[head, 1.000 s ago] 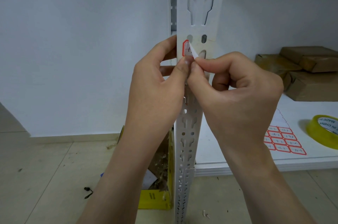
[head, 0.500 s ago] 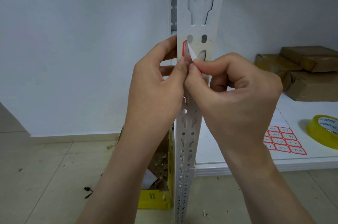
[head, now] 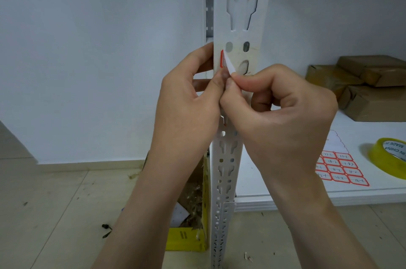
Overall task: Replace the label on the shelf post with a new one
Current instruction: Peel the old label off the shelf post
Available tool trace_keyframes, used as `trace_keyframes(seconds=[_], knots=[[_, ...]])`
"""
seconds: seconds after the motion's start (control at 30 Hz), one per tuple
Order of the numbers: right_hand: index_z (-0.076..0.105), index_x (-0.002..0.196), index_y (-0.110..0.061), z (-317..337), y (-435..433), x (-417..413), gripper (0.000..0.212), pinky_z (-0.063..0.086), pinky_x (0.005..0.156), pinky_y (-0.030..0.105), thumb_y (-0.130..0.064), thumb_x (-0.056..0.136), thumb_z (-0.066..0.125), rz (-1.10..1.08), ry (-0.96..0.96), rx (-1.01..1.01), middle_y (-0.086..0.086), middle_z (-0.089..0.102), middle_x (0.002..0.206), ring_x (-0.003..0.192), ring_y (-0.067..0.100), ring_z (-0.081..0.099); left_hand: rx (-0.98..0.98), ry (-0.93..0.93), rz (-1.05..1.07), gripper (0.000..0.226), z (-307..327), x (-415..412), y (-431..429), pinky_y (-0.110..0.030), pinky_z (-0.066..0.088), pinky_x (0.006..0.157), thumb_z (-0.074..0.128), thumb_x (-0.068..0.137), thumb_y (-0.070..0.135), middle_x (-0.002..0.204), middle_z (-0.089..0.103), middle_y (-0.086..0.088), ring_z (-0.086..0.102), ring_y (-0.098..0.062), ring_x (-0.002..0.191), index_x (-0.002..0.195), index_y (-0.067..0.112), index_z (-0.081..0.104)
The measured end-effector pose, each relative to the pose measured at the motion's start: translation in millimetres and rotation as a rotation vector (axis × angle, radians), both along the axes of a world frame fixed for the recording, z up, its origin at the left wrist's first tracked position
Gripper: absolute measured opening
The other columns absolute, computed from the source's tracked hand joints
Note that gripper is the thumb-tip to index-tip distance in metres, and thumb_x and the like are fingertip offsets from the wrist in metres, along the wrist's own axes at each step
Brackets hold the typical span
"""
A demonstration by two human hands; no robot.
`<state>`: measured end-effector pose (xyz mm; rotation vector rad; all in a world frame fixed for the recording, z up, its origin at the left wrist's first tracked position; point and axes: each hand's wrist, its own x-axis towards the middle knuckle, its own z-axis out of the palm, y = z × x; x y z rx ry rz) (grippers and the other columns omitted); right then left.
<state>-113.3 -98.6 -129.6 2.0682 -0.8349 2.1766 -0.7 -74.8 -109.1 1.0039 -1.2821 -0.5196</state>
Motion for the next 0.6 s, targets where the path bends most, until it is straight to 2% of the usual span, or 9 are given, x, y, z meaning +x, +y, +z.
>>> trace_keyframes(seconds=[0.33,0.5,0.6], knots=[[0.073,0.07,-0.004,-1.3,0.4,-0.3,0.017,0.041,0.052,0.022,-0.006,0.085,0.08,-0.011,0.012,0.006,0.0,0.049,0.05,0.048,0.017,0.044,0.003,-0.04,-0.01,0.031,1.7,-0.1,3.0,-0.017,0.06,0.071,0.056,0.105,0.008,0.106,0.079,0.011,0.078,-0.008,0.092,0.128,0.023,0.071],[0.072,0.07,-0.004,-1.6,1.0,0.5,0.017,0.04,0.052,0.02,-0.006,0.085,0.08,-0.006,0.012,0.004,0.0,0.048,0.05,0.048,0.018,0.044,0.001,-0.185,0.0,0.037,3.8,4.0,4.7,-0.031,0.063,0.088,0.052,0.107,0.011,0.121,0.075,0.006,0.076,-0.009,0.1,0.136,0.028,0.066],[0.072,0.069,-0.004,-1.7,1.4,1.2,0.018,0.04,0.051,0.022,-0.005,0.085,0.08,0.0,0.007,0.008,0.001,0.046,0.049,0.047,0.018,0.042,0.019,-0.212,-0.009,0.04,4.6,6.1,5.0,-0.034,0.062,0.092,0.051,0.107,0.01,0.126,0.073,0.004,0.074,-0.01,0.105,0.141,0.028,0.062]])
